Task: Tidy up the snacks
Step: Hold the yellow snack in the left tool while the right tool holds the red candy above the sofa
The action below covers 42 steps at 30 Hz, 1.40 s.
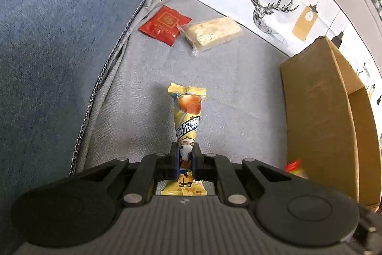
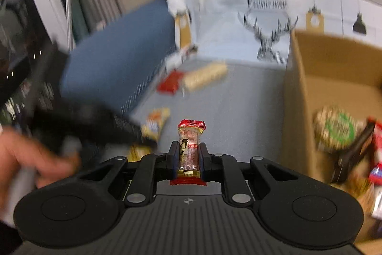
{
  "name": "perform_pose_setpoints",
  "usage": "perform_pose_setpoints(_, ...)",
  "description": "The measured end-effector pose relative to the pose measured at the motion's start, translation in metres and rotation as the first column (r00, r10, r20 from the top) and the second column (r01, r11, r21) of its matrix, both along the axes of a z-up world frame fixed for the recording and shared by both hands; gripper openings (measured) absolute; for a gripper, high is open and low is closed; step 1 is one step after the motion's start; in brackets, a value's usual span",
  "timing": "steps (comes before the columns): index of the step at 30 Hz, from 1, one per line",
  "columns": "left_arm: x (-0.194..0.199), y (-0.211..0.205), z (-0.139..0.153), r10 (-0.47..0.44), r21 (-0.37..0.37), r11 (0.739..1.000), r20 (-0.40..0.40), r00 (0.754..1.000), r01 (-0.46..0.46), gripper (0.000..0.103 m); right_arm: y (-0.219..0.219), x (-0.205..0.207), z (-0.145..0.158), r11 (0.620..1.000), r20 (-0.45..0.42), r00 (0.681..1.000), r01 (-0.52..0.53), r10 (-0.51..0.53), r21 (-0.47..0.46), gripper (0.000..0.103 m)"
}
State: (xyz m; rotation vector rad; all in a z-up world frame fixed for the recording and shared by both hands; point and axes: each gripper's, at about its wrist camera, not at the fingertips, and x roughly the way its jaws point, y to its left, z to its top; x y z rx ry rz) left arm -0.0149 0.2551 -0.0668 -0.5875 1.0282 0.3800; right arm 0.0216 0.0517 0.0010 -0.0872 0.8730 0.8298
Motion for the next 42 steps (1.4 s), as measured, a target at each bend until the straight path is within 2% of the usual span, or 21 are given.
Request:
perform_pose_setpoints(3,0.005,-0.002,-0.002,-0.014,0.014,1.0,-0.009,1.0,0.014,0.01,0.006,0.004,-0.024,0.999,-0.064,0.998,0.003,-0.006,-0.048,0.017)
perform_pose_setpoints(5,0.007,-0.003,-0.003,-0.019,0.018,1.0,-0.015,1.0,0.02,0.01,0.01,0.004,-0.031,0.997,-0.052,0.999,0.007,-0.011,-0.082,0.017)
perform_pose_setpoints(8,0.011,-0.004,-0.005,-0.027,0.02,0.999,-0.022,0.999,0.028,0.01,0.013,0.007,-0.041,0.996,-0.095,0.995,0.007,-0.015,-0.085,0.017)
perform_pose_setpoints(13,0.017,-0.006,-0.012,-0.045,0.035,0.998,-0.069,0.997,0.047,0.01,0.021,0.007,-0.054,0.991,-0.103,0.995,-0.011,-0.002,-0.13,0.017)
perform_pose_setpoints(18,0.018,-0.006,-0.016,-0.052,0.036,0.998,-0.08,0.995,0.055,0.011,0.021,0.009,-0.065,0.984,-0.14,0.99,-0.036,0.011,-0.175,0.02)
perform_pose_setpoints(32,0.019,-0.012,-0.018,-0.08,0.041,0.996,-0.107,0.991,0.084,0.012,0.024,0.007,-0.071,0.976,-0.151,0.988,-0.057,0.025,-0.211,0.021)
perform_pose_setpoints(36,0.02,-0.013,-0.018,-0.083,0.041,0.995,-0.105,0.991,0.088,0.015,0.026,0.008,-0.072,0.975,-0.151,0.988,-0.061,0.029,-0.212,0.021)
perform_pose_setpoints(40,0.02,-0.013,-0.018,-0.082,0.047,0.995,-0.108,0.991,0.087,0.025,0.026,0.007,-0.073,0.974,-0.148,0.988,-0.065,0.033,-0.215,0.021)
perform_pose_setpoints(42,0.02,-0.013,-0.018,-0.084,0.049,0.995,-0.108,0.991,0.089,0.025,0.026,0.007,-0.072,0.974,-0.148,0.988,-0.066,0.035,-0.215,0.021)
